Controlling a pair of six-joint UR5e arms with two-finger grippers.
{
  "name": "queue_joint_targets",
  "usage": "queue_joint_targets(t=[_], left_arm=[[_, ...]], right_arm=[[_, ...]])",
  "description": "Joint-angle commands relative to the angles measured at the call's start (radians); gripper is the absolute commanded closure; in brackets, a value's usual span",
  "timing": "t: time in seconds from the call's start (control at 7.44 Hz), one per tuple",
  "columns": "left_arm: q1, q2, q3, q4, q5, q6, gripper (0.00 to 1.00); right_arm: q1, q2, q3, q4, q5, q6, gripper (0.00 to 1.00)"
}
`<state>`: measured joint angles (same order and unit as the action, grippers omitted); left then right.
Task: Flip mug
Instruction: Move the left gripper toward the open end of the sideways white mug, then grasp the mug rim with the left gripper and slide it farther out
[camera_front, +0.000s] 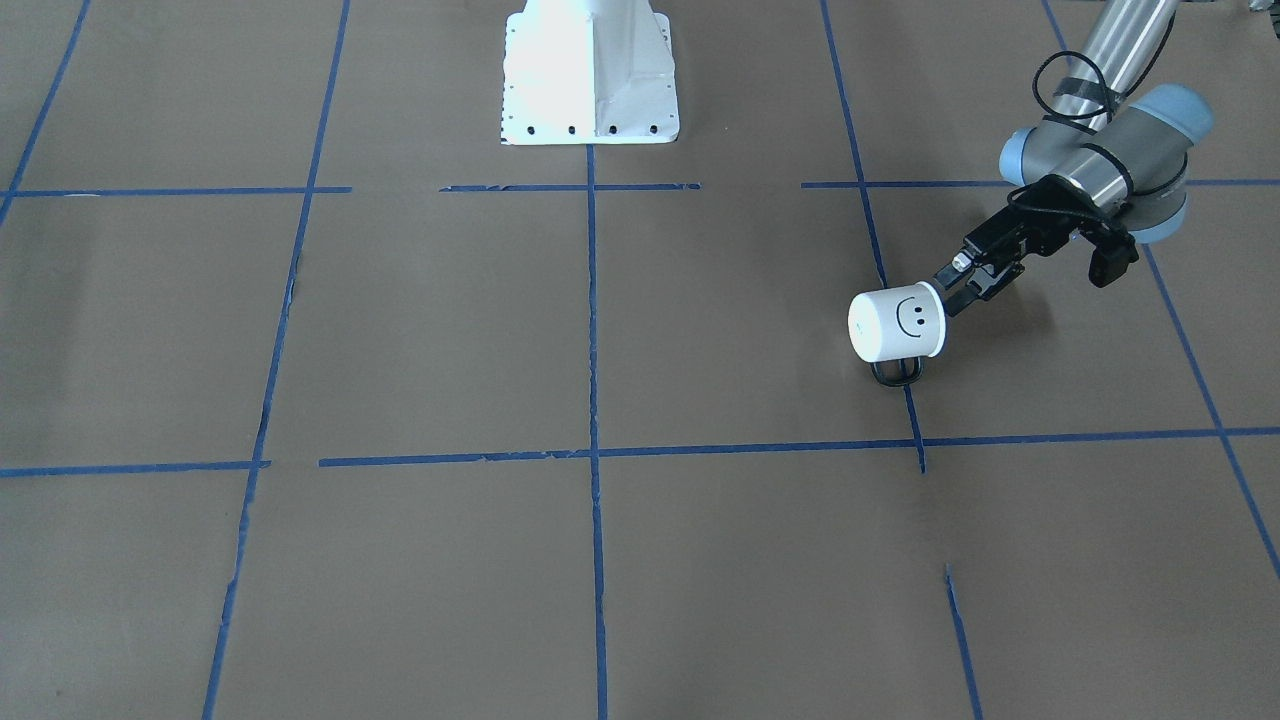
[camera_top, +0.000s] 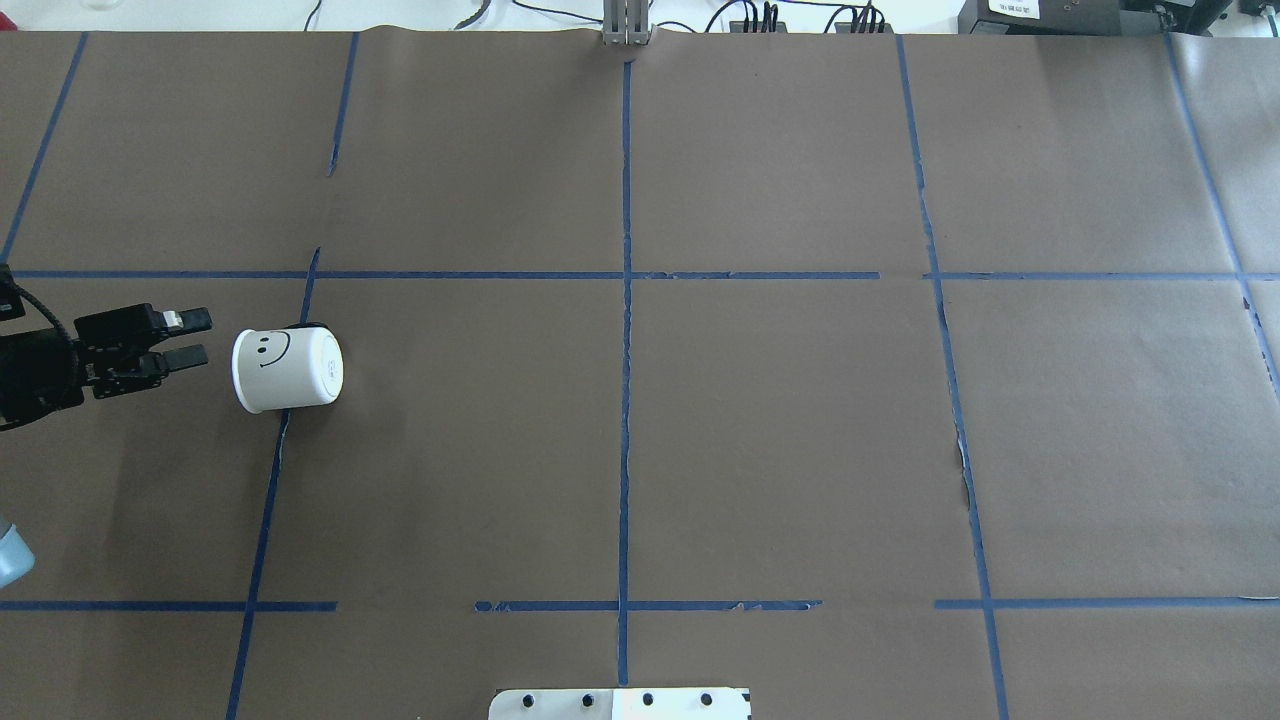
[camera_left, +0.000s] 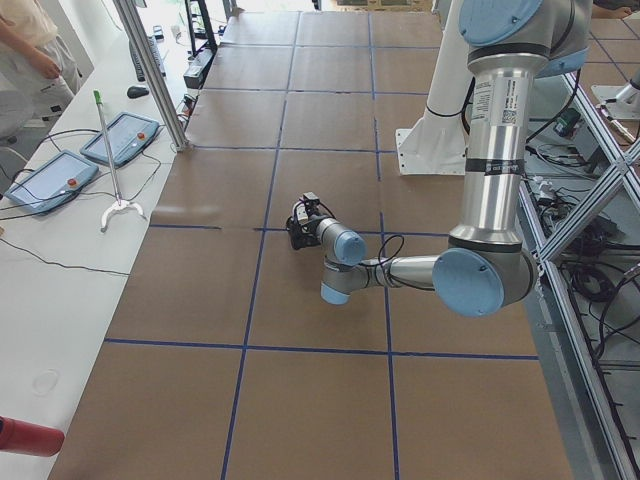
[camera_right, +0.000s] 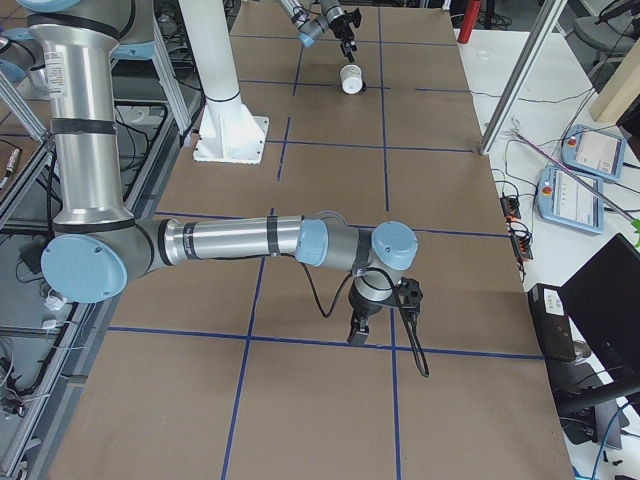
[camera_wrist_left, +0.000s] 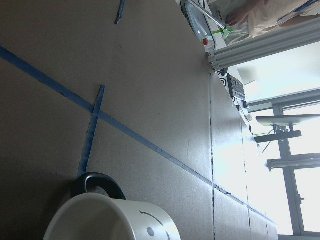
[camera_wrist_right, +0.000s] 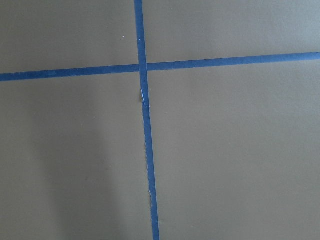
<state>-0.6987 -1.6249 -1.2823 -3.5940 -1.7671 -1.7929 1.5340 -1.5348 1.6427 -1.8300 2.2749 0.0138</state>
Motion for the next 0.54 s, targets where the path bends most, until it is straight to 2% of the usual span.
queue_joint_targets(t=[0.0,0.13,0.27,0.4], left_arm=[[0.031,-0.025,0.021,-0.006,0.017,0.001,0.24],[0.031,-0.033,0.020,-0.006,0.012,-0.002,0.72],[0.031,-0.042,0.020,-0.006,0.003,-0.006,1.00],[0.031,-0.062,0.017,-0.008,0.005,-0.017,1.00]], right_arm=[[0.000,0.001,0.000,0.000,0.000,0.000,0.00],[0.000,0.001,0.000,0.000,0.000,0.000,0.00],[0.000,0.001,0.000,0.000,0.000,0.000,0.00],[0.000,-0.001,0.000,0.000,0.000,0.000,0.00]])
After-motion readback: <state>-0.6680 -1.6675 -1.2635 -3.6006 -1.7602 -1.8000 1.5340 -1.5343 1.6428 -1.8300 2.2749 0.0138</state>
